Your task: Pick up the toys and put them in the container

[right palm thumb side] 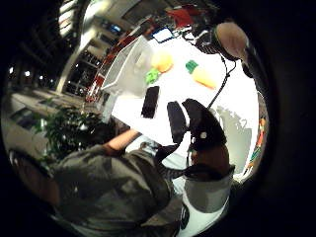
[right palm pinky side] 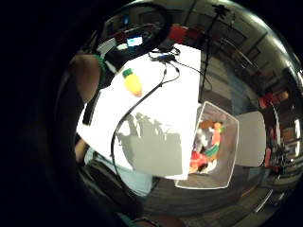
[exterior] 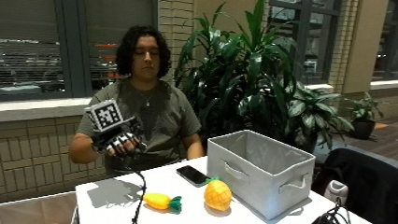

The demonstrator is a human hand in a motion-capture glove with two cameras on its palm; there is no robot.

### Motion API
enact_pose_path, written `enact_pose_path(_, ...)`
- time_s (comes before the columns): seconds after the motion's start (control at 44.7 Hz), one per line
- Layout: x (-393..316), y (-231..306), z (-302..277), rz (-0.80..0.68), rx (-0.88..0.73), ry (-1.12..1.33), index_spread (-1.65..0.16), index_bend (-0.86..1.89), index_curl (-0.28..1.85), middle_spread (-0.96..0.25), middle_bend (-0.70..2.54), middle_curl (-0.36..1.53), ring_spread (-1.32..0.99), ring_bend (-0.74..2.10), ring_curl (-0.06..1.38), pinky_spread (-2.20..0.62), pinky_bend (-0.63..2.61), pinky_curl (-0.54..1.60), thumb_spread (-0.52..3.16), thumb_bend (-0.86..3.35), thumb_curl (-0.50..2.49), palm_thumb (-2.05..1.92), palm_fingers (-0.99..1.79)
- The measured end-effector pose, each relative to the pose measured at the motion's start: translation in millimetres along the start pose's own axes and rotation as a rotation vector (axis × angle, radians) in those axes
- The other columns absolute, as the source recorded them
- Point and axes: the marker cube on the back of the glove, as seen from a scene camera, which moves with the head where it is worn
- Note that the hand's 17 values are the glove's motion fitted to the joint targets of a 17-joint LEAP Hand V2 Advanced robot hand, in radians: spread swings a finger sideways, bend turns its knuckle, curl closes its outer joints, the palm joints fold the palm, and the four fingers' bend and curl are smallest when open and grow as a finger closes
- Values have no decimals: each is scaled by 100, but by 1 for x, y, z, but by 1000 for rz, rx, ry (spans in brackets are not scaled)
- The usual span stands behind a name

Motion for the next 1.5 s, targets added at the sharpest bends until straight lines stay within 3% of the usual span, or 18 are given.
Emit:
enact_pose_path(0.201,11,-48,93,195,-91,103,-36,0,4,-33,73,32,-43,117,37,-34,72,32,144,10,20,19,114)
enact_pose_path(0.291,14,-60,130,291,-235,162,-36,4,2,-41,95,41,-50,136,46,-39,89,40,136,8,21,20,105)
enact_pose_path(0.38,12,-68,142,325,-240,170,-35,14,3,-48,108,49,-56,149,55,-44,102,47,131,6,22,20,92)
enact_pose_path(0.559,-30,-91,76,178,-114,106,-35,41,13,-64,136,67,-71,161,67,-51,112,57,135,11,25,33,90)
enact_pose_path(0.671,-122,-94,15,139,5,-21,-34,53,19,-69,149,78,-77,164,73,-54,116,62,137,12,26,36,84)
enact_pose_path(0.805,-229,-136,-16,-128,72,-78,-34,65,26,-73,157,90,-81,167,80,-57,122,69,138,11,26,37,75)
enact_pose_path(1.073,-294,-210,38,-192,-38,-51,-34,79,34,-76,163,107,-85,170,92,-58,132,80,138,9,25,38,59)
enact_pose_path(1.141,-291,-215,49,-200,-67,-82,-34,77,35,-76,154,109,-85,170,94,-58,138,83,134,5,25,34,44)
enact_pose_path(1.23,-269,-213,53,-194,-33,-135,-34,62,33,-72,142,108,-83,172,97,-58,146,87,123,-5,23,20,21)
enact_pose_path(1.387,-190,-219,79,-71,92,-183,-35,57,32,-63,120,102,-76,164,96,-53,147,84,109,-9,21,-6,14)
enact_pose_path(1.498,-146,-228,138,5,-74,-130,-36,76,38,-48,86,90,-59,127,84,-40,123,73,111,-9,18,-13,-12)
